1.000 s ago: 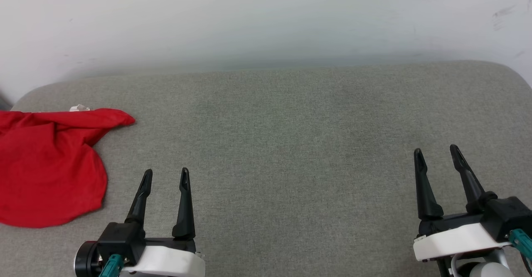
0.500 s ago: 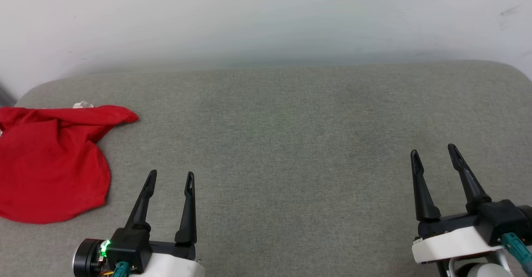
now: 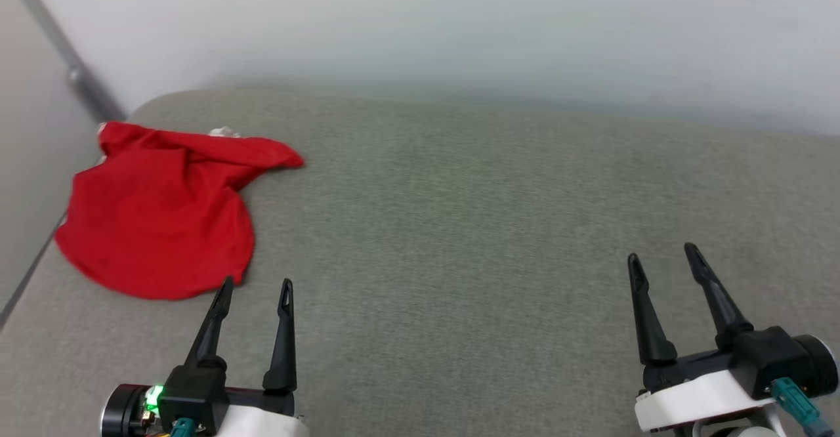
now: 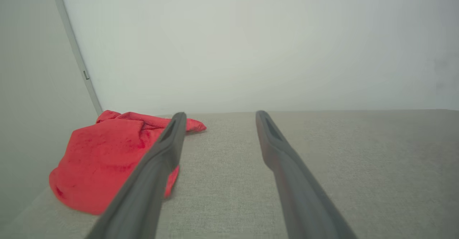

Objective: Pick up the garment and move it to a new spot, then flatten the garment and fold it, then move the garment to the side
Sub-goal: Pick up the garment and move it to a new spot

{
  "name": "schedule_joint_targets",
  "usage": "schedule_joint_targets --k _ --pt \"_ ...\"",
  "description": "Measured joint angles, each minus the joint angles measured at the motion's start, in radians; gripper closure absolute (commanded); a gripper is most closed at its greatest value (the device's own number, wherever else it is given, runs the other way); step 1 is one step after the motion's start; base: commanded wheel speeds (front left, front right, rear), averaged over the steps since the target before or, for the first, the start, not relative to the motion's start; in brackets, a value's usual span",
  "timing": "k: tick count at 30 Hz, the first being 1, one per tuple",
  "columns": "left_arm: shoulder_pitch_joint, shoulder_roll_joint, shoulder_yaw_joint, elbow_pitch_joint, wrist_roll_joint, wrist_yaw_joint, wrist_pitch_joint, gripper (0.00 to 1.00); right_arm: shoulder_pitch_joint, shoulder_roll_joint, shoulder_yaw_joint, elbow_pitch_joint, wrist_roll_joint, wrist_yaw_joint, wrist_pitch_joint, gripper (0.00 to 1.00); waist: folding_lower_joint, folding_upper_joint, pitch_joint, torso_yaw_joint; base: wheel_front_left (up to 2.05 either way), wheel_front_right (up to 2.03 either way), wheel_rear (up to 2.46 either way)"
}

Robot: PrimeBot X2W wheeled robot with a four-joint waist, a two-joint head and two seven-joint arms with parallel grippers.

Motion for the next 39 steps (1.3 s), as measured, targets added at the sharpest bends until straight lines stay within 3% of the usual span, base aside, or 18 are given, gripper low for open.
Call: schedule_joint_targets --k 21,35,39 --pt "0.047 0.003 0.039 0.012 0.037 -0.021 0.000 0.00 0.020 0.000 0.092 0.027 0.050 0.000 0.000 0.00 0.0000 0.0000 -0.048 0.280 0.00 0.00 0.00" --pt "0.052 0.015 0.038 0.012 0.027 -0.029 0.000 0.00 0.023 0.000 0.117 0.019 0.054 0.000 0.000 0.00 0.0000 0.0000 -0.060 0.308 0.00 0.00 0.00" --pt "0.051 0.016 0.036 0.004 0.003 -0.057 0.000 0.00 0.022 0.000 0.114 0.010 0.043 0.000 0.000 0.00 -0.0001 0.0000 -0.044 0.295 0.00 0.00 0.00"
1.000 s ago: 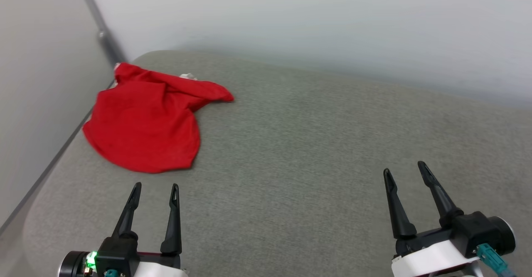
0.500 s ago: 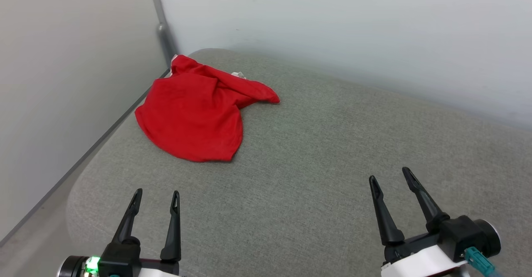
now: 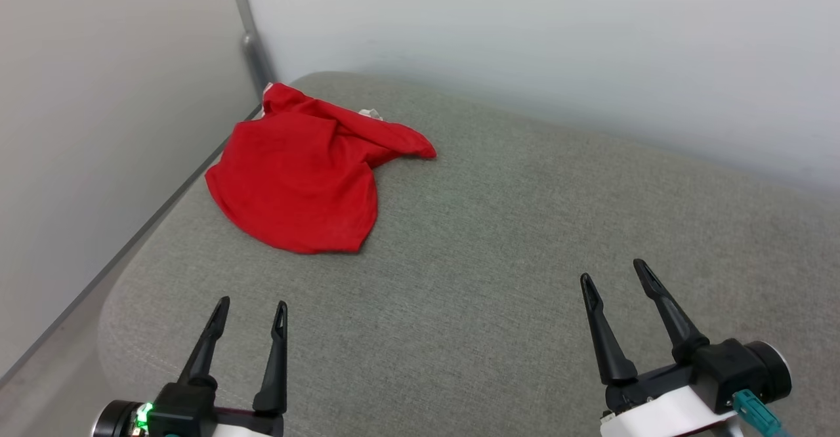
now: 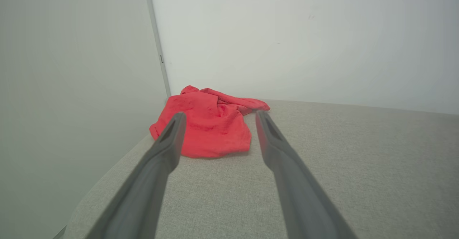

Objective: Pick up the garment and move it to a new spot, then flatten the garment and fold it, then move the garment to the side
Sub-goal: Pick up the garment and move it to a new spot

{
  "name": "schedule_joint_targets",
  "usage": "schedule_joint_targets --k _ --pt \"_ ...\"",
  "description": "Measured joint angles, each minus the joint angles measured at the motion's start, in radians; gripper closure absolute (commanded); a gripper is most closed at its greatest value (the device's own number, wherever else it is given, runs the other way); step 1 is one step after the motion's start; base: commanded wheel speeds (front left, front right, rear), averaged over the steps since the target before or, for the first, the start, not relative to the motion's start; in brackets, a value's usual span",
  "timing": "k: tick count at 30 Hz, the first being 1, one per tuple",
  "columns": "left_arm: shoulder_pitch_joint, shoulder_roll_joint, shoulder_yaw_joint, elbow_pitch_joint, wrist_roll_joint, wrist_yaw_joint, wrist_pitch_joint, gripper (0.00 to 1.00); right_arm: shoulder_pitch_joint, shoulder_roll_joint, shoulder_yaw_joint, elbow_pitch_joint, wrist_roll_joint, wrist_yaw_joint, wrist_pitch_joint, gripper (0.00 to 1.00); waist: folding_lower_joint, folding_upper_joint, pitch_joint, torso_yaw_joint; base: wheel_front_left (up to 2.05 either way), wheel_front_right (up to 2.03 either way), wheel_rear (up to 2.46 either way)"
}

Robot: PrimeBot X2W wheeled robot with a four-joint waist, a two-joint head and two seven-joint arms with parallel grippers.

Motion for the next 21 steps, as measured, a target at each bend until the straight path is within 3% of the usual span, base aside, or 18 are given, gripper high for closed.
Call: schedule_joint_targets --k 10,15,18,21 --pt "-0.087 0.003 0.081 0.063 -0.074 -0.030 0.000 0.00 -0.035 0.000 -0.010 -0.029 -0.070 0.000 0.000 0.00 0.0000 0.0000 0.100 -0.045 0.00 0.00 0.00" --pt "-0.238 0.132 0.054 0.182 -0.123 -0.040 0.000 0.00 -0.081 0.001 -0.015 -0.053 -0.131 0.000 0.000 0.00 0.0001 0.0000 0.189 -0.067 0.00 0.00 0.00" --pt "-0.354 0.247 -0.037 0.291 -0.200 -0.041 0.001 0.00 -0.096 0.001 -0.030 -0.063 -0.161 0.000 0.000 0.00 0.0001 0.0000 0.248 -0.079 0.00 0.00 0.00" --pt "-0.488 0.370 -0.149 0.379 -0.316 -0.042 0.082 0.00 -0.114 0.001 -0.032 -0.072 -0.188 0.000 0.000 0.00 0.0002 0.0000 0.305 -0.090 0.00 0.00 0.00"
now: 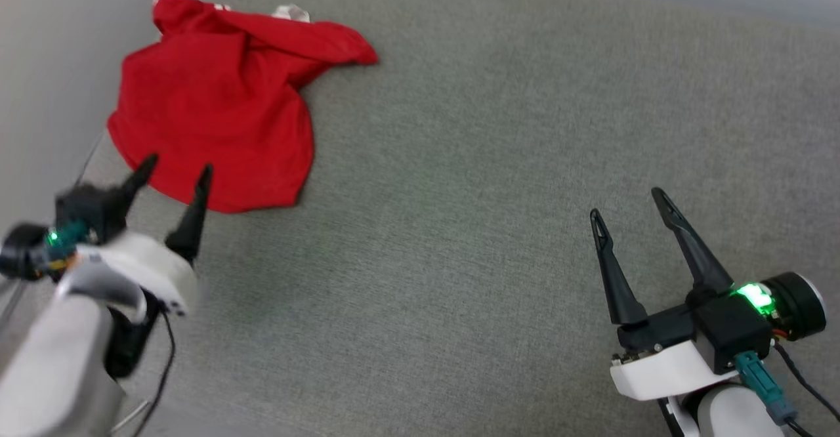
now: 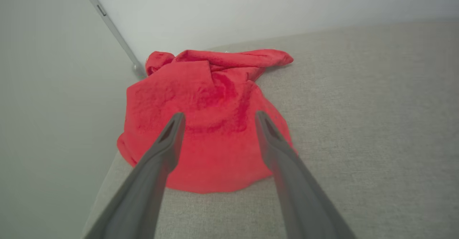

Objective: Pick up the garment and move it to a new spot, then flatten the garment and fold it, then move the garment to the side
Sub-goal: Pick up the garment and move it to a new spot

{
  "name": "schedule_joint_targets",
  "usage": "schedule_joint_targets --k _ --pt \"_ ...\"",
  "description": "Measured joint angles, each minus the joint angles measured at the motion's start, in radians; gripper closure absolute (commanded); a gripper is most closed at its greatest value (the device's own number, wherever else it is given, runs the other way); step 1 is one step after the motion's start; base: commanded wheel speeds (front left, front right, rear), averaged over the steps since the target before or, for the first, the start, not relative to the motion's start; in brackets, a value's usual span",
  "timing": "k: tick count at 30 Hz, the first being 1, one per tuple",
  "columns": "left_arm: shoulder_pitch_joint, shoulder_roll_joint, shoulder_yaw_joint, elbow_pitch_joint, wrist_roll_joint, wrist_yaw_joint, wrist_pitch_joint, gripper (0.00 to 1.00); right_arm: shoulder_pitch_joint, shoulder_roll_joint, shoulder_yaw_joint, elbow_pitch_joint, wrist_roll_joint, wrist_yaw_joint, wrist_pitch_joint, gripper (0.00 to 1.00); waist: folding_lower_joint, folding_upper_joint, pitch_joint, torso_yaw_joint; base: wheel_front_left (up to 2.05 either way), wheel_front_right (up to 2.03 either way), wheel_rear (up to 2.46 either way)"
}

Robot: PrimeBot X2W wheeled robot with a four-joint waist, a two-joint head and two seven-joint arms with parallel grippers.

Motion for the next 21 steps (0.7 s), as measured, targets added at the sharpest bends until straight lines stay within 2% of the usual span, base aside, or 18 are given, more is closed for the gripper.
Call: schedule_joint_targets --k 6,11,16,21 --pt "-0.234 0.228 -0.181 0.067 -0.258 0.000 0.212 0.00 -0.037 -0.012 0.005 -0.024 -0.030 0.000 0.000 0.00 0.0001 0.0000 0.104 -0.031 0.00 0.00 0.00" --pt "-0.378 0.343 -0.288 0.094 -0.498 0.000 0.401 0.00 -0.057 -0.023 -0.010 -0.048 -0.033 0.000 0.000 0.00 0.0001 0.0000 0.184 -0.069 0.00 0.00 0.00" --pt "-0.474 0.410 -0.349 0.138 -0.701 0.000 0.585 0.00 -0.073 -0.026 -0.016 -0.062 -0.039 0.000 0.000 0.00 0.0001 0.0000 0.252 -0.113 0.00 0.00 0.00" --pt "-0.539 0.433 -0.399 0.174 -0.799 0.000 0.676 0.00 -0.080 -0.024 -0.023 -0.077 -0.043 0.000 0.000 0.00 0.0001 0.0000 0.307 -0.155 0.00 0.00 0.00"
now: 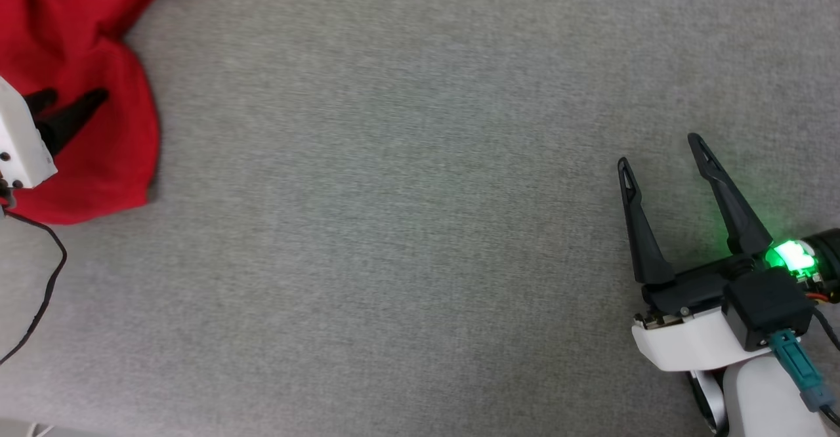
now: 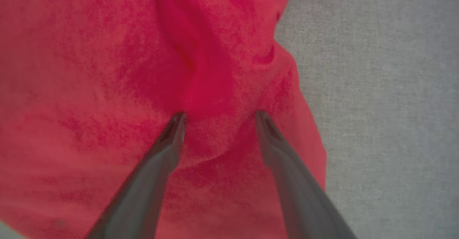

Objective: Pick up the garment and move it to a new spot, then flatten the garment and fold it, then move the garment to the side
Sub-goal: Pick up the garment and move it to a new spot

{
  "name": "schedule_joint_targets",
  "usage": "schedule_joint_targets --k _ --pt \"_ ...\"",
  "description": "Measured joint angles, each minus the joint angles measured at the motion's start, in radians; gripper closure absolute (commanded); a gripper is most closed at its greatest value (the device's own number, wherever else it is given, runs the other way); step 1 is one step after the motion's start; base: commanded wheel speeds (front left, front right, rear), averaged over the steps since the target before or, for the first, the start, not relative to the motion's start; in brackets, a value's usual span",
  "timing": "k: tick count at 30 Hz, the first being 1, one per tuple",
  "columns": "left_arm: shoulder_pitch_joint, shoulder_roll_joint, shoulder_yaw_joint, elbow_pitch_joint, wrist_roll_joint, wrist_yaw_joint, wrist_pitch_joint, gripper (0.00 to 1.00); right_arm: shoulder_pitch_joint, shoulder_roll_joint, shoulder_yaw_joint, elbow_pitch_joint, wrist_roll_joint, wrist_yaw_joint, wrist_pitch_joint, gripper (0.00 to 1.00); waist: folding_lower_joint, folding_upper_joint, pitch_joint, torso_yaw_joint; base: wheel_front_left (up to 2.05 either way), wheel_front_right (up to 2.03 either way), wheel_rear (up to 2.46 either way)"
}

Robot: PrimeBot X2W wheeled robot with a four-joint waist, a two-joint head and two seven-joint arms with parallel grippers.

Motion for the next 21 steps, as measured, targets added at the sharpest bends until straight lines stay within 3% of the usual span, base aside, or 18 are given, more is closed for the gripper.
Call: schedule_joint_targets --k 10,12,21 --pt "-0.070 0.017 -0.104 0.070 -0.048 -0.002 0.059 0.00 -0.016 0.011 -0.003 -0.022 -0.005 0.000 -0.002 0.00 -0.0004 0.0000 0.062 -0.044 0.00 0.00 0.00" --pt "-0.077 0.016 -0.118 0.076 -0.062 -0.002 0.058 1.00 -0.017 0.011 -0.004 -0.026 -0.007 0.000 -0.002 0.00 -0.0005 0.0000 0.066 -0.045 0.00 0.00 0.00" --pt "-0.077 0.015 -0.189 0.078 -0.083 0.001 -0.054 1.00 -0.017 0.015 -0.002 0.002 -0.012 0.000 -0.001 0.00 -0.0001 0.0000 0.017 -0.034 0.00 0.00 0.00"
